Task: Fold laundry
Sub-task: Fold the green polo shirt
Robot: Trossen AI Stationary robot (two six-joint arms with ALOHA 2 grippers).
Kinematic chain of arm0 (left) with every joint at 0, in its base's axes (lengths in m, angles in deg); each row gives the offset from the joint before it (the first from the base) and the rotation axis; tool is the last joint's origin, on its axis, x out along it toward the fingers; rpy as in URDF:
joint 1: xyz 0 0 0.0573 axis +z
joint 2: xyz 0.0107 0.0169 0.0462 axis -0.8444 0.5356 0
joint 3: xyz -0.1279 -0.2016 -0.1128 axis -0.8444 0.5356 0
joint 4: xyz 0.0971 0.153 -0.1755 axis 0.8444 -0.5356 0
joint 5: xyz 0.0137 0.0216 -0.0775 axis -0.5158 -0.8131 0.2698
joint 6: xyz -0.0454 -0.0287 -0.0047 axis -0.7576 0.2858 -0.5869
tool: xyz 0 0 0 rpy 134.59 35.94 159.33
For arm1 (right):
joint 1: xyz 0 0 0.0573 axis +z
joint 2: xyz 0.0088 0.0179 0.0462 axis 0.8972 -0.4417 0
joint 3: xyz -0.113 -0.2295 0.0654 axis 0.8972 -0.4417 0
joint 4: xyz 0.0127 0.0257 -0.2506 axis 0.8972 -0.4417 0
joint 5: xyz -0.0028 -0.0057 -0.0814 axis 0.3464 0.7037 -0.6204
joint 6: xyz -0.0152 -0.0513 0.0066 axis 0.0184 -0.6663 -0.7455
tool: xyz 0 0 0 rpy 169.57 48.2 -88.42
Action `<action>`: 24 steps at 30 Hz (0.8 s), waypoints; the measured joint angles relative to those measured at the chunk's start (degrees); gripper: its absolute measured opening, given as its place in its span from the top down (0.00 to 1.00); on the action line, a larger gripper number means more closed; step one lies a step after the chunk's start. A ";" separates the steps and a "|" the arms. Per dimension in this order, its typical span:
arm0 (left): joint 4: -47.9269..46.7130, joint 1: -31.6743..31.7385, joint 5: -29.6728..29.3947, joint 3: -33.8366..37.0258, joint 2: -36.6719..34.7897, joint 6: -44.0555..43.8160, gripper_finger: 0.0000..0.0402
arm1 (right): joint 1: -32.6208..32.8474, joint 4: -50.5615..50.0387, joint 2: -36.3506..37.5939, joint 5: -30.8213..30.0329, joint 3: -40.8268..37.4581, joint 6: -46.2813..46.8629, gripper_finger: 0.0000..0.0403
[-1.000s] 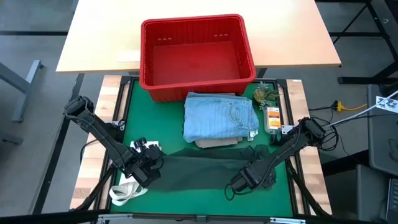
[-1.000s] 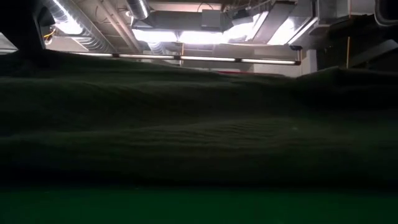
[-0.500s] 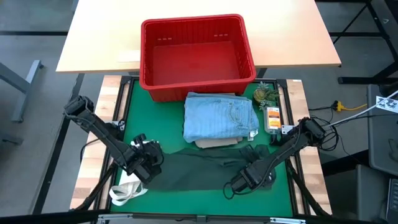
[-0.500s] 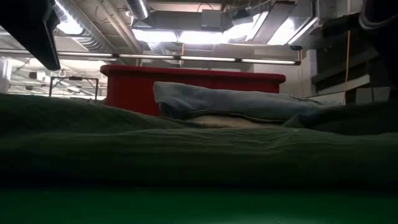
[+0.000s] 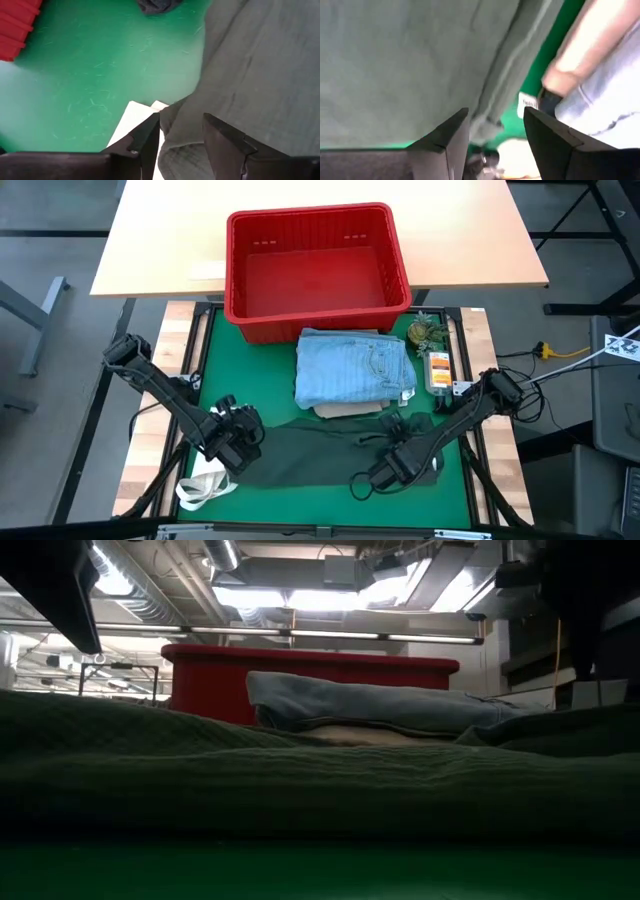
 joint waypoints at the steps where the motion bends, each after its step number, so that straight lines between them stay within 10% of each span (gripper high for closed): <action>1: 0.32 -0.06 0.04 0.00 0.02 0.02 0.65 | 0.00 1.27 0.00 0.01 0.00 -0.01 0.54; 24: 2.96 -0.08 0.56 0.00 0.00 0.04 0.69 | -2.38 13.24 -0.04 -3.32 -18.12 1.51 0.54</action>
